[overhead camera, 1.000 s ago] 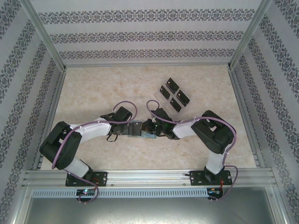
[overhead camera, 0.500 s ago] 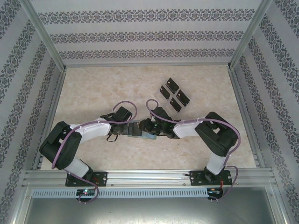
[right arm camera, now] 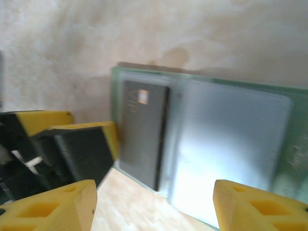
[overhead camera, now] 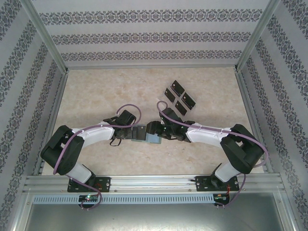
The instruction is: Put the credit cards into the card holder
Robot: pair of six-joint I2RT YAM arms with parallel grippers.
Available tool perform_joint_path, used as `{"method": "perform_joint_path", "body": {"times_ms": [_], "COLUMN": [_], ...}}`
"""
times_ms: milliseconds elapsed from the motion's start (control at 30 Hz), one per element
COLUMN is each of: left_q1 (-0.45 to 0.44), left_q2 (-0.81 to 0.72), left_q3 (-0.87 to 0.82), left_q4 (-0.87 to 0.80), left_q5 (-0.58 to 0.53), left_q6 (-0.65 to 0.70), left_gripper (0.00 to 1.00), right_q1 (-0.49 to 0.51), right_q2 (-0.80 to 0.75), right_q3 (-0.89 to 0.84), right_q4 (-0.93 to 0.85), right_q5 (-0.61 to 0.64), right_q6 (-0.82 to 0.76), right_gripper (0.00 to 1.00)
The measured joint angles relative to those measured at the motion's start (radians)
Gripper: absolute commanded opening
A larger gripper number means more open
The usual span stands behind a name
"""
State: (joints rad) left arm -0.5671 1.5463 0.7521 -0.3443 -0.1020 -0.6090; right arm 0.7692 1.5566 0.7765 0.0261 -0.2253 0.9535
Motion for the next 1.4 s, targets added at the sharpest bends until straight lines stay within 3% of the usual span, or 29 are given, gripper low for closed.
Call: {"method": "perform_joint_path", "body": {"times_ms": [1400], "left_q1": [0.0], "left_q2": [-0.026], "left_q3": [-0.041], "left_q4": [0.052], "left_q5": [-0.003], "left_q6": [-0.005], "left_gripper": [1.0], "right_q1": [0.045], "right_q2": [0.219], "right_q3": [0.179], "right_q4": [-0.068], "right_q5": [0.04], "right_q6": [-0.033], "right_gripper": [0.64]}}
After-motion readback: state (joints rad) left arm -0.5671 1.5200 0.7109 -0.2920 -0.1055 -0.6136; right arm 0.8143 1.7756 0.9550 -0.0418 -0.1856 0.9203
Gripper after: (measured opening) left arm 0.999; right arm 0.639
